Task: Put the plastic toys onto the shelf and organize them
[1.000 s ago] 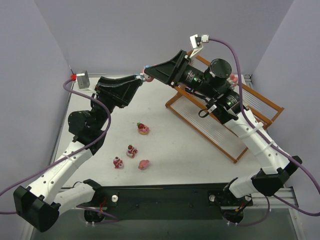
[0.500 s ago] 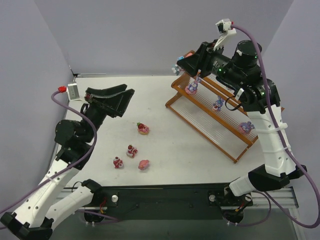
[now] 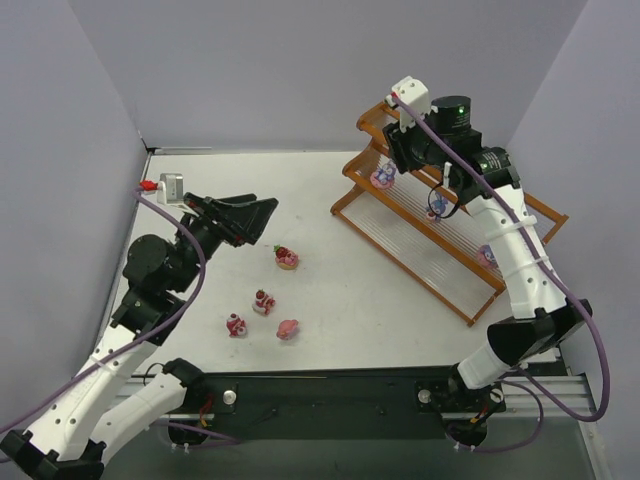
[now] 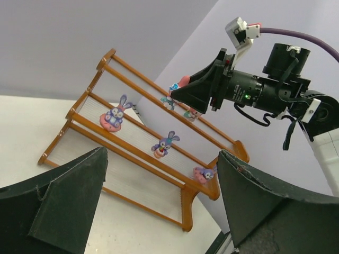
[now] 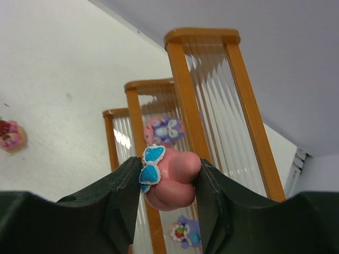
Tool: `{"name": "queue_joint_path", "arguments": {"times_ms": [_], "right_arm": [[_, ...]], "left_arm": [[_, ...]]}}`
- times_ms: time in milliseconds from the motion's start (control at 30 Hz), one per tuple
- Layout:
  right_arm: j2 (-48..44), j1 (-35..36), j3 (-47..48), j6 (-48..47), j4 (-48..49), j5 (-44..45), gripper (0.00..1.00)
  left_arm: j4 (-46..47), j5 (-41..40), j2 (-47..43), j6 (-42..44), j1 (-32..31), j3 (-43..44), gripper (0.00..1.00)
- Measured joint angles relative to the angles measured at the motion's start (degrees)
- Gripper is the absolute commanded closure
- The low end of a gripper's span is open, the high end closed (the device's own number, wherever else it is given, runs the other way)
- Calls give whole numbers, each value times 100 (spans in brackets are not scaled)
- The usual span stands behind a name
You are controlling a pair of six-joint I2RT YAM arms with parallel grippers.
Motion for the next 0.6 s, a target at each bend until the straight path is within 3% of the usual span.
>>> {"name": "queue_joint_path", "arguments": {"times_ms": [167,600], "right_arm": [[28,-334,-654,-802,352,72,100],[170,-780,-684,-1355,1198,-382,100]], "left_arm": [[-68,59,85,-4,0,-105,6],[-76,94,92,-87,0,-258,6]]}}
